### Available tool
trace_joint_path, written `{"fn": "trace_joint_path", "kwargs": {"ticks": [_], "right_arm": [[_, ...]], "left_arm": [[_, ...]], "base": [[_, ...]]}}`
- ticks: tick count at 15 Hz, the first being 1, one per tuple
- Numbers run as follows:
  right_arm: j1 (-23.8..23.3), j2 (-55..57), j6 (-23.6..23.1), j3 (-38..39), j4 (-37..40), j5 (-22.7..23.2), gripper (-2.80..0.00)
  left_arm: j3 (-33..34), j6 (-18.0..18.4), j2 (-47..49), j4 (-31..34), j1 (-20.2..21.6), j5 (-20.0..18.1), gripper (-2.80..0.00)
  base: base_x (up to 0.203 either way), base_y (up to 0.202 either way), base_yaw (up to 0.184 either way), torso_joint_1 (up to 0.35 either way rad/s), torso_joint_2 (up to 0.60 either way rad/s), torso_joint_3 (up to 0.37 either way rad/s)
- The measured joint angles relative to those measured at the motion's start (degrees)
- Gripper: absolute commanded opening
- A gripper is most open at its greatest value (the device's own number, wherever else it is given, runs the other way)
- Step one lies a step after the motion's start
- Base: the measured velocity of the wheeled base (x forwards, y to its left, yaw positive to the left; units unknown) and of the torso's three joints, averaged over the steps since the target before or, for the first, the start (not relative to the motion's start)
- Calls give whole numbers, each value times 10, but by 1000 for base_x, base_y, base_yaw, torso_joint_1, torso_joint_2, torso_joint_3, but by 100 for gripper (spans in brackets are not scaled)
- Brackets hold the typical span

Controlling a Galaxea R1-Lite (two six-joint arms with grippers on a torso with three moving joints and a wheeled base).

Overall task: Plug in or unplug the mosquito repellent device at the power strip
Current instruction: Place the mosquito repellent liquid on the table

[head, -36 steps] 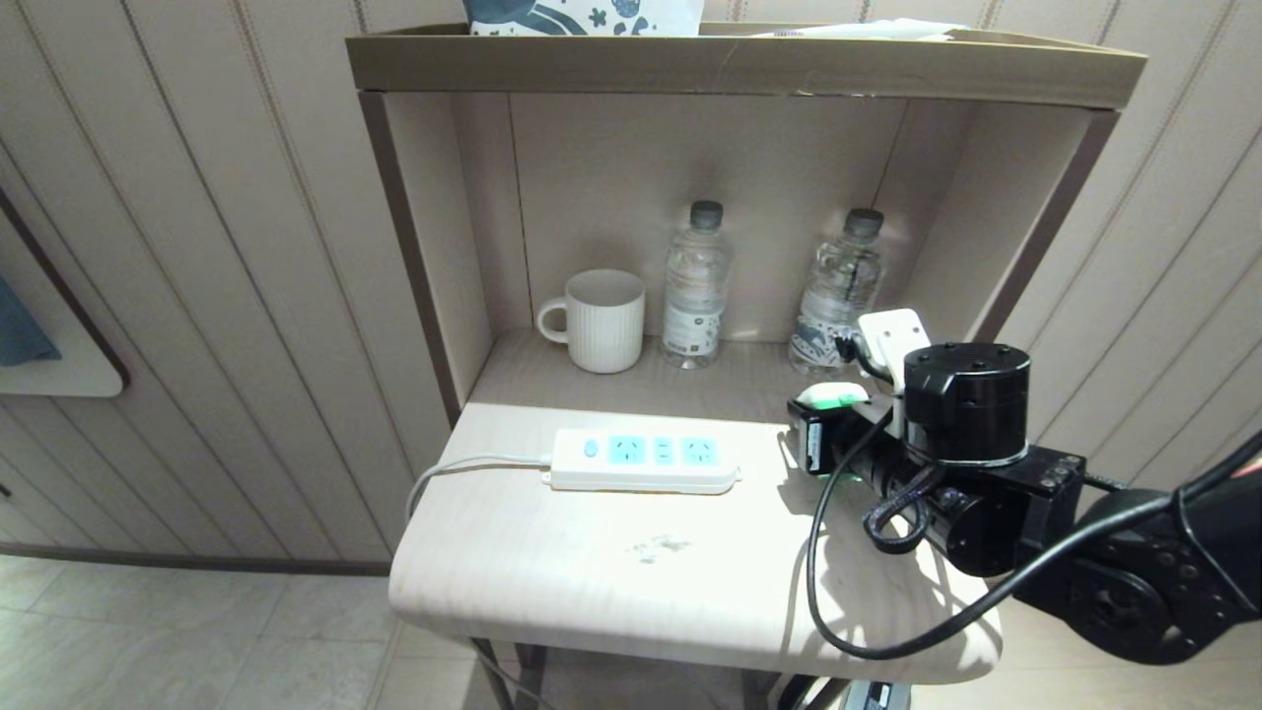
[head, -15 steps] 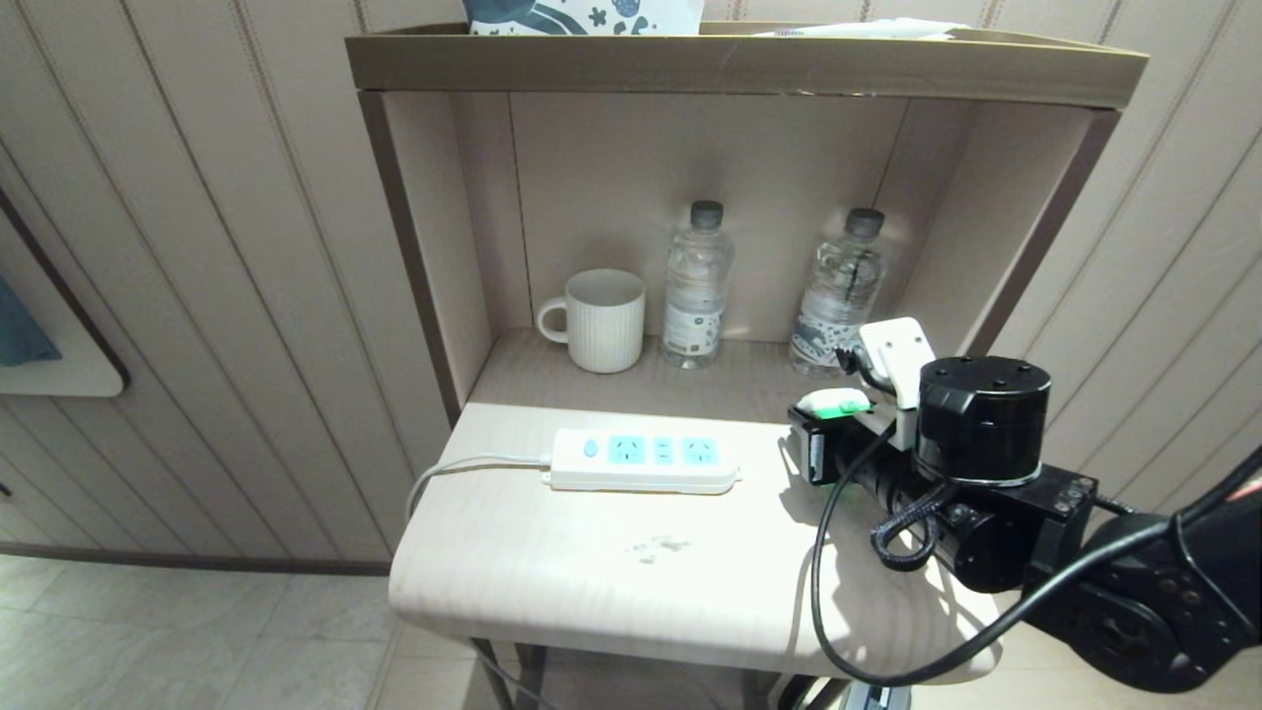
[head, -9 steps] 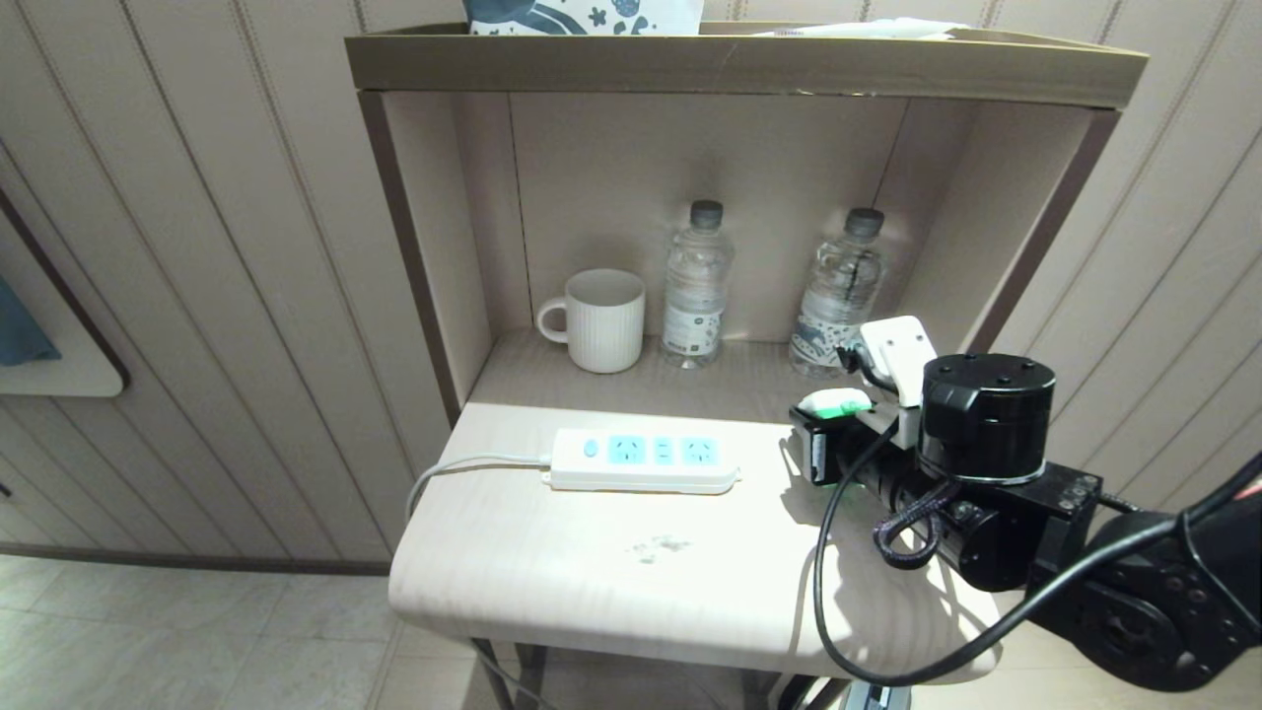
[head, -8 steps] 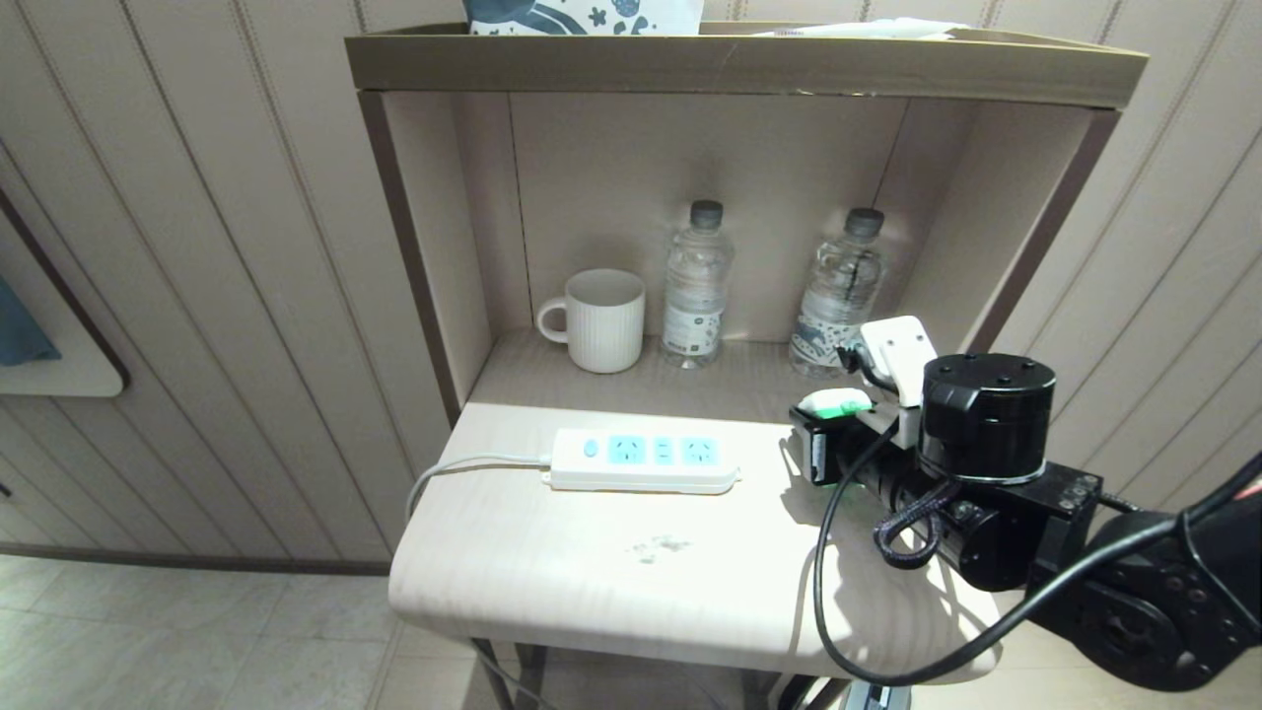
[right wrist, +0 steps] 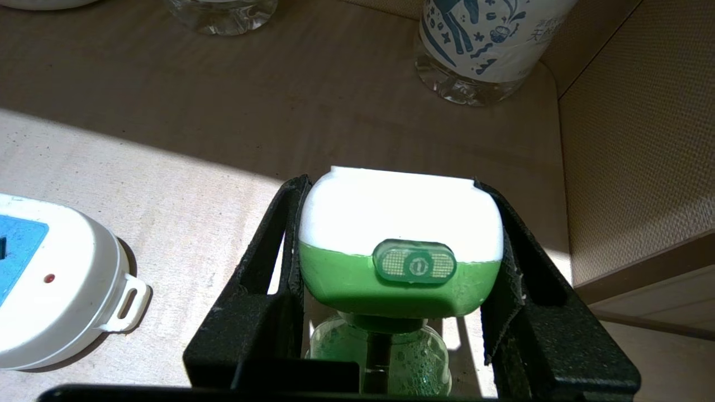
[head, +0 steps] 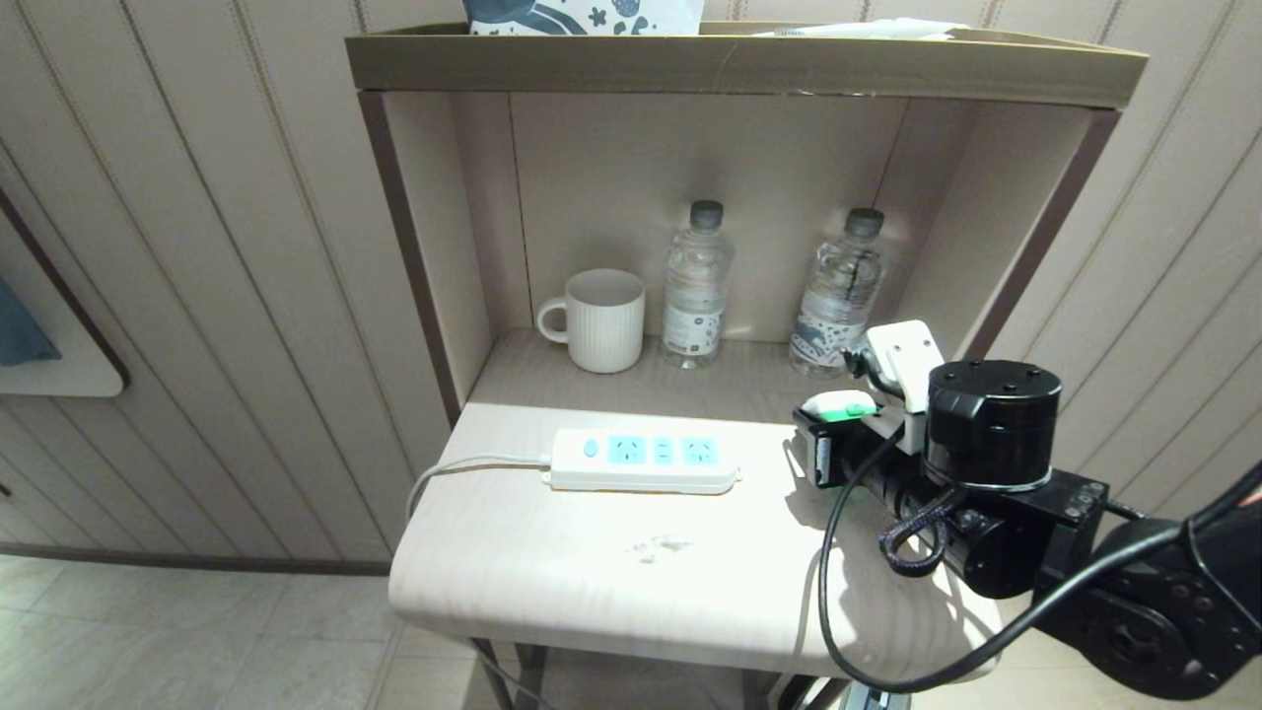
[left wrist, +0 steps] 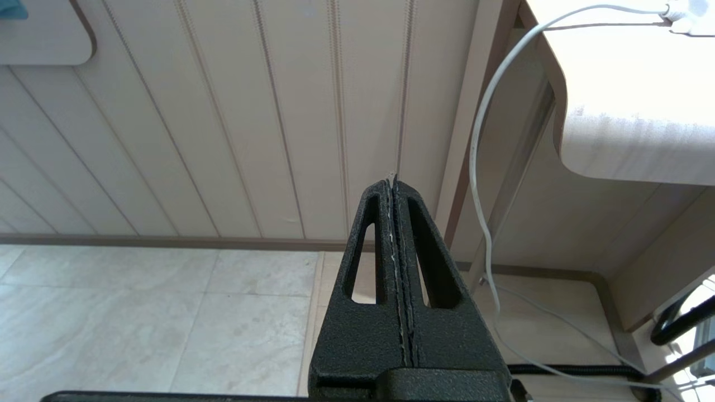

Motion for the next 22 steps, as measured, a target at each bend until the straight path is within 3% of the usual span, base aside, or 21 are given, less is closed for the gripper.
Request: {"fn": "trace_joint_path", "kwargs": {"ticks": [5,6,18,22], "right_arm": [[-1,-1,0,1,0,0,-280],[-1,-1,0,1,0,0,0],[4,-31,1,0,5,-1,0],[23,-88,0,-7,58,-4,0]], "left_arm": [[0,0,0,0,0,0,-280],[0,0,0,0,0,0,-280],[0,0,0,0,0,0,-280],[0,0,0,0,0,0,-280]], "base": [[0,0,0,0,0,0],[0,0,0,0,0,0],[0,0,0,0,0,0],[0,0,0,0,0,0]]}}
